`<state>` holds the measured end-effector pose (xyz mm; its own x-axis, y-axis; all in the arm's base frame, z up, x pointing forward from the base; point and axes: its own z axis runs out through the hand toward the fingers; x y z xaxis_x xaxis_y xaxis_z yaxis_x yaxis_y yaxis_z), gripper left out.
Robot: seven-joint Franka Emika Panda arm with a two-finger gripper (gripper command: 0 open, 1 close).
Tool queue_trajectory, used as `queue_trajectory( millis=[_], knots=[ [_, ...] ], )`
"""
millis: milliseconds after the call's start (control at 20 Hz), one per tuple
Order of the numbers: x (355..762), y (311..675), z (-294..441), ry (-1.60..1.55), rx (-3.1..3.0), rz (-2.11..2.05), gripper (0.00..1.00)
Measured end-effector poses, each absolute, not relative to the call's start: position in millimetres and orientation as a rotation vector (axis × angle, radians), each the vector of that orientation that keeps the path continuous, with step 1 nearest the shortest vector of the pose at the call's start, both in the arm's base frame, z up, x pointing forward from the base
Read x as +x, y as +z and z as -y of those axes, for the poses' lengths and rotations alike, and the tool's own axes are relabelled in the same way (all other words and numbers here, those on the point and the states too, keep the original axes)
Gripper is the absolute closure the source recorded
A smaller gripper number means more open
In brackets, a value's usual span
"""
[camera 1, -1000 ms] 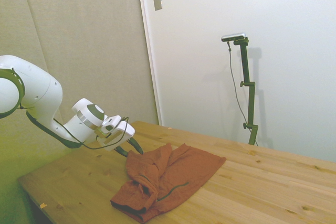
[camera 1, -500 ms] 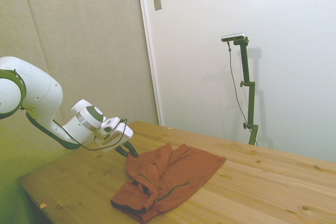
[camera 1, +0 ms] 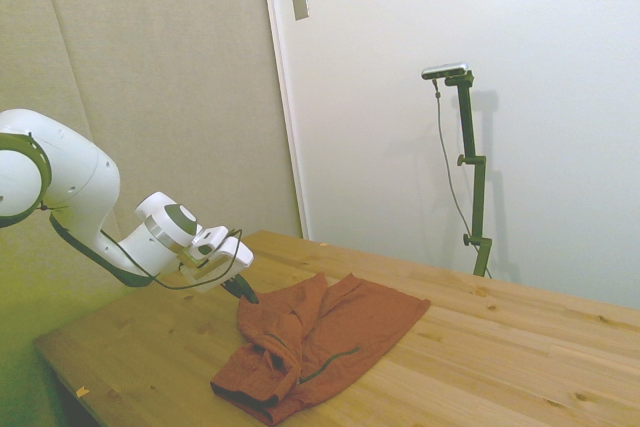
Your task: Fold the shorts
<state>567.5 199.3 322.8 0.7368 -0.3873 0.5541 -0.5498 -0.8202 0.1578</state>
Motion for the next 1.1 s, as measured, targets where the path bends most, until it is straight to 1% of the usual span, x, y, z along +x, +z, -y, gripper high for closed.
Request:
queue_trajectory(
  millis=[150, 350, 750, 900, 1100],
  knots=[
    [570.9, 330.0, -190.1, 0.735, 2.623, 0.781, 1.0],
    [579.7, 356.6, -160.0, 0.757, 2.601, 0.882, 1.0],
    [598.0, 416.1, -45.8, 0.786, 2.509, 1.06, 1.0],
    [612.4, 428.8, -5.4, 0.782, 2.479, 1.117, 1.0],
    [641.7, 434.8, 19.3, 0.784, 2.47, 1.169, 1.0]
  ],
)
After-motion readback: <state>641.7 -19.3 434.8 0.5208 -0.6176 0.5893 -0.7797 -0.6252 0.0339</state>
